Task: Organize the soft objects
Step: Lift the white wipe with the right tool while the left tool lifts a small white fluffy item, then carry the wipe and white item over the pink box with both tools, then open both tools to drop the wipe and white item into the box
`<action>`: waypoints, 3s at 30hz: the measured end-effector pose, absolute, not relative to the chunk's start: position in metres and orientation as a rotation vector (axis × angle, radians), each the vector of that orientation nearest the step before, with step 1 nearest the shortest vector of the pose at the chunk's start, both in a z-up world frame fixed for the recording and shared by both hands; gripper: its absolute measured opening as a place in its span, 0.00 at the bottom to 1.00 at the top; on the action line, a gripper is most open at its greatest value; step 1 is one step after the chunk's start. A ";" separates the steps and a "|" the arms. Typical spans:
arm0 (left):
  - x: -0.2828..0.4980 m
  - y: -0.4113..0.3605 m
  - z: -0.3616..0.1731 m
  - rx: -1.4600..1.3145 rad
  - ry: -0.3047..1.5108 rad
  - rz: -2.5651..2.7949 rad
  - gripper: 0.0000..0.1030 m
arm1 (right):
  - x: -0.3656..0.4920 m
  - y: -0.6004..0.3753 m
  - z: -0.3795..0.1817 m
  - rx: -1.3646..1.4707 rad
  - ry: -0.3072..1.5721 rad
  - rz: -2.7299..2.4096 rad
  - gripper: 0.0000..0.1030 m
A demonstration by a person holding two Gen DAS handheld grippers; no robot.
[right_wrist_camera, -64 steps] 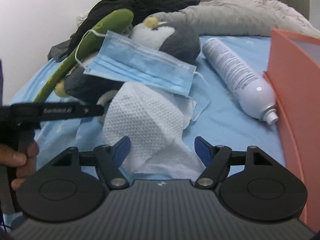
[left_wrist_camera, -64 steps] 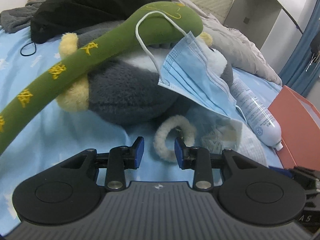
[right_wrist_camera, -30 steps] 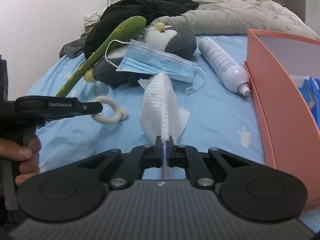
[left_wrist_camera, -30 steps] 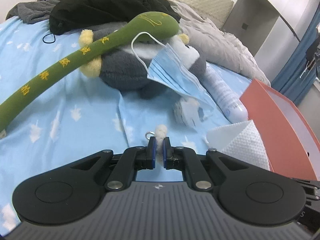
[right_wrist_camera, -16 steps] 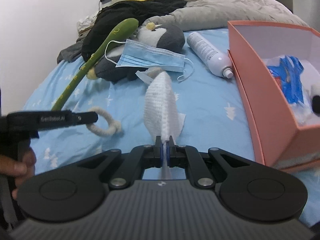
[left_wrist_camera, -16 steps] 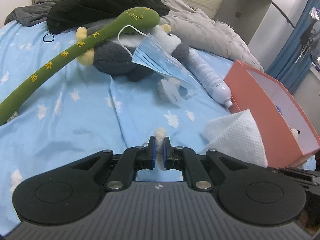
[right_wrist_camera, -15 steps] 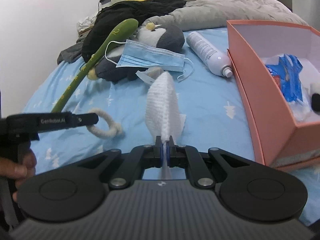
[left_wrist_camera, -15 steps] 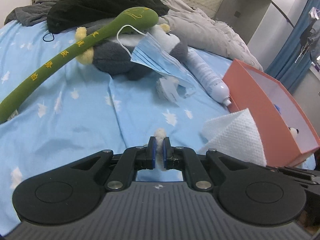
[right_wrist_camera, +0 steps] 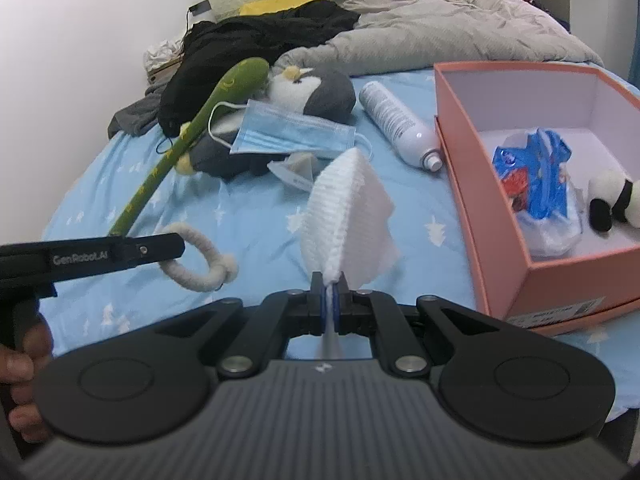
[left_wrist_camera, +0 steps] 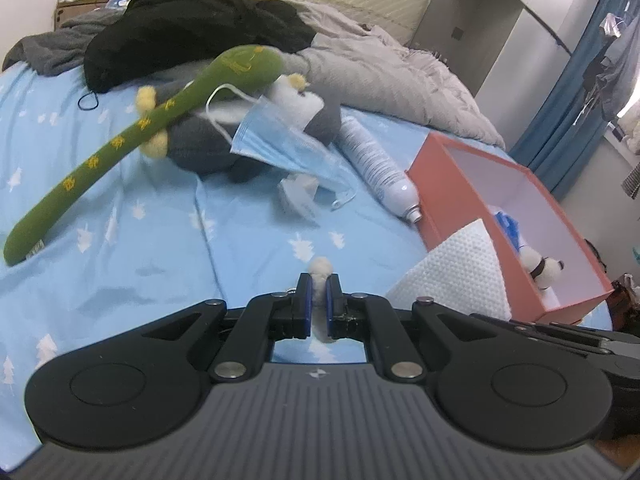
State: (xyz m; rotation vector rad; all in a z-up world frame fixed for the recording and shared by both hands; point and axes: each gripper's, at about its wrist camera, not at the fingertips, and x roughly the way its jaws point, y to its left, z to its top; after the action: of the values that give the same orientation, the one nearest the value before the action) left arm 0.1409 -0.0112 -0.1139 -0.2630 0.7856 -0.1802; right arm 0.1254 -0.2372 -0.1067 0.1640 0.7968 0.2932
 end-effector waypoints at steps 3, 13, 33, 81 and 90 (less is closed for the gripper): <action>0.140 -0.015 -0.101 -0.257 0.773 -0.185 0.08 | 0.125 -0.239 -0.096 0.168 0.787 0.290 0.07; 0.134 -0.029 -0.058 -0.254 0.704 -0.199 0.08 | 0.120 -0.245 -0.057 0.179 0.747 0.299 0.07; 0.122 -0.131 -0.018 -0.205 0.660 -0.458 0.08 | 0.073 -0.313 -0.006 0.223 0.613 0.154 0.07; 0.353 -0.325 -0.093 0.109 1.037 -0.590 0.08 | 0.228 -0.461 -0.100 0.344 0.916 -0.128 0.08; 0.346 -0.318 -0.104 0.111 1.059 -0.589 0.22 | 0.218 -0.461 -0.104 0.337 0.924 -0.133 0.15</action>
State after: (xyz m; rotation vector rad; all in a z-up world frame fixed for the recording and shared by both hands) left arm 0.3459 -0.3182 -0.1043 0.1112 1.0594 -0.5892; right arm 0.2180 -0.4614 -0.1040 0.3370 0.9241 -0.1331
